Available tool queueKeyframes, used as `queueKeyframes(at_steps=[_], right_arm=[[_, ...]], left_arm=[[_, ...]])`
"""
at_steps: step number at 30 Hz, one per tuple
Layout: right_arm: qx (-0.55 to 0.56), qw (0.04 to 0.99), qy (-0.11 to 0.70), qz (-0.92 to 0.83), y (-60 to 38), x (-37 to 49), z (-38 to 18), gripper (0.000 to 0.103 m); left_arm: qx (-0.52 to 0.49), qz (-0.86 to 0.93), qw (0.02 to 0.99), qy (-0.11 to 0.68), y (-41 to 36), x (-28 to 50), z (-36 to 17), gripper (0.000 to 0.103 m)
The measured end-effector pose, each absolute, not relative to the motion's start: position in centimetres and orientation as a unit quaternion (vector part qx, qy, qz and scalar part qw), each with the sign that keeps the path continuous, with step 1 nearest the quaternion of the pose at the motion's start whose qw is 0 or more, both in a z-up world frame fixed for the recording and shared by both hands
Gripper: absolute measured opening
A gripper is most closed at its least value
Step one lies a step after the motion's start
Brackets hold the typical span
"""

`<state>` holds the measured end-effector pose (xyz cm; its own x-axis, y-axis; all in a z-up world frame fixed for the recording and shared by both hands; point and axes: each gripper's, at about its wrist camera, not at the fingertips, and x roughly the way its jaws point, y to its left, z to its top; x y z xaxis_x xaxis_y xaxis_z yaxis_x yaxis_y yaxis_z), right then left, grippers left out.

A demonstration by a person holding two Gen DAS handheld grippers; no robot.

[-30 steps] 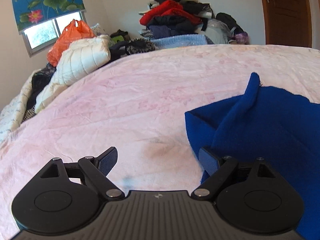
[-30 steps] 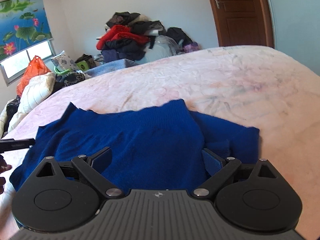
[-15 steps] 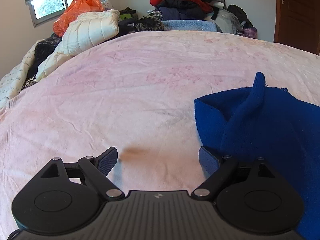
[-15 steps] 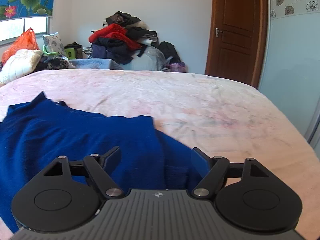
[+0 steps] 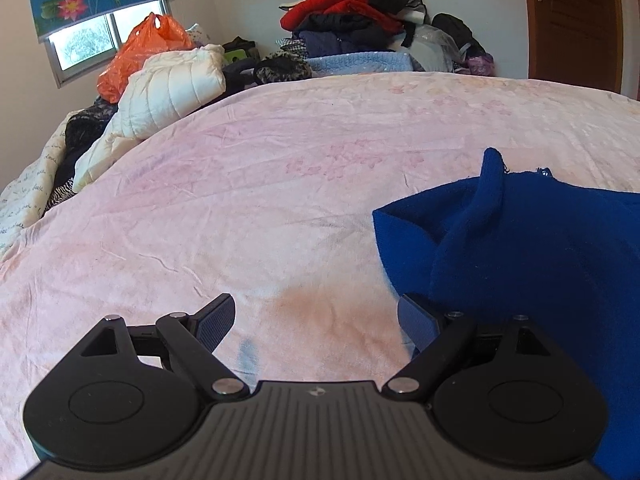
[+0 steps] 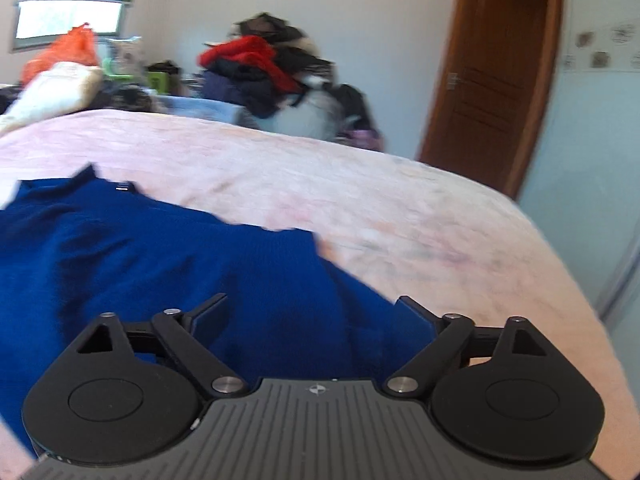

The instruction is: Fold small clothes

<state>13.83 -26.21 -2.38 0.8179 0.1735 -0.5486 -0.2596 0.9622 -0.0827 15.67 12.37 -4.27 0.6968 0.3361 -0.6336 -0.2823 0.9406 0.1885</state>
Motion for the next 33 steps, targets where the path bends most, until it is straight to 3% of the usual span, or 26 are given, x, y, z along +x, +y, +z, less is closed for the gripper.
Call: queueKeyframes(at_steps=[5, 15, 20, 23, 24, 25, 26, 29, 31, 33], right_arm=[[-0.089, 0.929, 0.340, 0.118, -24.4, 15.7, -4.3, 0.094], [0.027, 0.943, 0.324, 0.065, -27.7, 20.1, -3.0, 0.095], [0.123, 0.928, 0.344, 0.077, -30.4, 24.3, -4.4, 0.085], [0.127, 0.920, 0.356, 0.105, -29.9, 26.3, -4.9, 0.072], [0.128, 0.917, 0.359, 0.119, -29.6, 26.7, -5.0, 0.052], [0.128, 0.916, 0.359, 0.124, -29.4, 26.8, -5.0, 0.021], [0.124, 0.917, 0.360, 0.123, -29.3, 27.0, -5.0, 0.011], [0.089, 0.929, 0.343, 0.110, -29.0, 26.3, -4.5, 0.006], [0.070, 0.936, 0.331, 0.096, -29.2, 25.8, -4.2, 0.006], [0.054, 0.942, 0.323, 0.075, -29.5, 25.8, -4.0, 0.006]], left_arm=[[0.032, 0.167, 0.920, 0.353, 12.9, 15.5, -3.5, 0.089], [0.047, 0.093, 0.947, 0.304, 10.2, 16.5, 0.1, 0.089], [0.060, 0.041, 0.944, 0.321, 8.7, 19.3, -1.2, 0.089], [0.066, 0.022, 0.941, 0.331, 8.3, 21.1, -1.9, 0.089], [0.063, 0.017, 0.940, 0.334, 8.3, 21.6, -2.1, 0.089], [0.060, 0.007, 0.939, 0.339, 8.3, 22.3, -2.3, 0.089], [0.058, 0.003, 0.938, 0.342, 8.4, 22.9, -2.5, 0.089], [0.052, 0.008, 0.937, 0.345, 8.5, 24.1, -3.2, 0.088], [0.049, 0.024, 0.936, 0.348, 8.5, 24.8, -3.4, 0.070], [0.059, 0.042, 0.935, 0.347, 8.5, 25.4, -3.7, 0.070]])
